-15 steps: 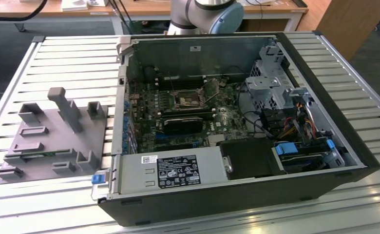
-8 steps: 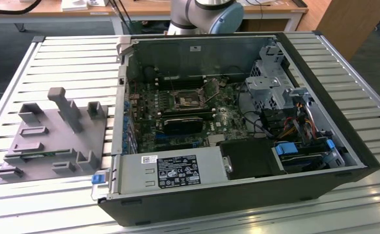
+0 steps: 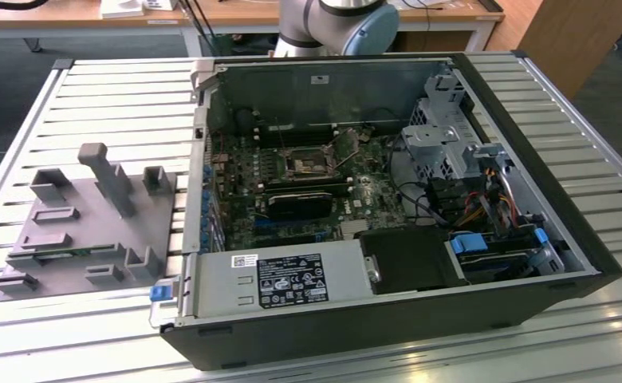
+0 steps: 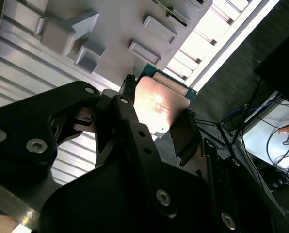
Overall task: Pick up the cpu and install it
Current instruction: 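Pick up the cpu and move it towards the insertion slot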
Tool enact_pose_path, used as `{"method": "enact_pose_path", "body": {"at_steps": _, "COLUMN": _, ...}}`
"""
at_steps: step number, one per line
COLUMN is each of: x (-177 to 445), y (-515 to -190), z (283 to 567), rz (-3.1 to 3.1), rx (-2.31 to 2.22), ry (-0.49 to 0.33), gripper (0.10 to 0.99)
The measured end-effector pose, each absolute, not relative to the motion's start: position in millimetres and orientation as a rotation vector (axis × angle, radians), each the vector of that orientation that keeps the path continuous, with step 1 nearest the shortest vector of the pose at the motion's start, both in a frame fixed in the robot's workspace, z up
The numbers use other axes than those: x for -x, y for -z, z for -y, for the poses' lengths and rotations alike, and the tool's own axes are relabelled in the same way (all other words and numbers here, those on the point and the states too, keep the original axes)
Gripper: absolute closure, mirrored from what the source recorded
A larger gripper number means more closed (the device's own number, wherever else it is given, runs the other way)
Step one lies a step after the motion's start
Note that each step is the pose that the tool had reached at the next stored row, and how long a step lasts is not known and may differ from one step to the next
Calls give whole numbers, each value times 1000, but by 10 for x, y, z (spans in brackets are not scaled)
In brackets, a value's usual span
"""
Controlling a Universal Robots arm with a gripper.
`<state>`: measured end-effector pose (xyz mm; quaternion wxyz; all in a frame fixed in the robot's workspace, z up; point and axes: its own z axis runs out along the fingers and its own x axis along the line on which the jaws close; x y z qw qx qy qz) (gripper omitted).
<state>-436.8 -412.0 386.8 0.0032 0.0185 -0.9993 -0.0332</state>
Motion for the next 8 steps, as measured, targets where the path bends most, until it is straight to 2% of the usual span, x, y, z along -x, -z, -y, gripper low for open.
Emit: {"method": "enact_pose_path", "body": {"at_steps": 8, "x": 4282, "y": -3898, "z": 4120, "rz": 3133, "rx": -58, "ry": 104, "gripper": 545}}
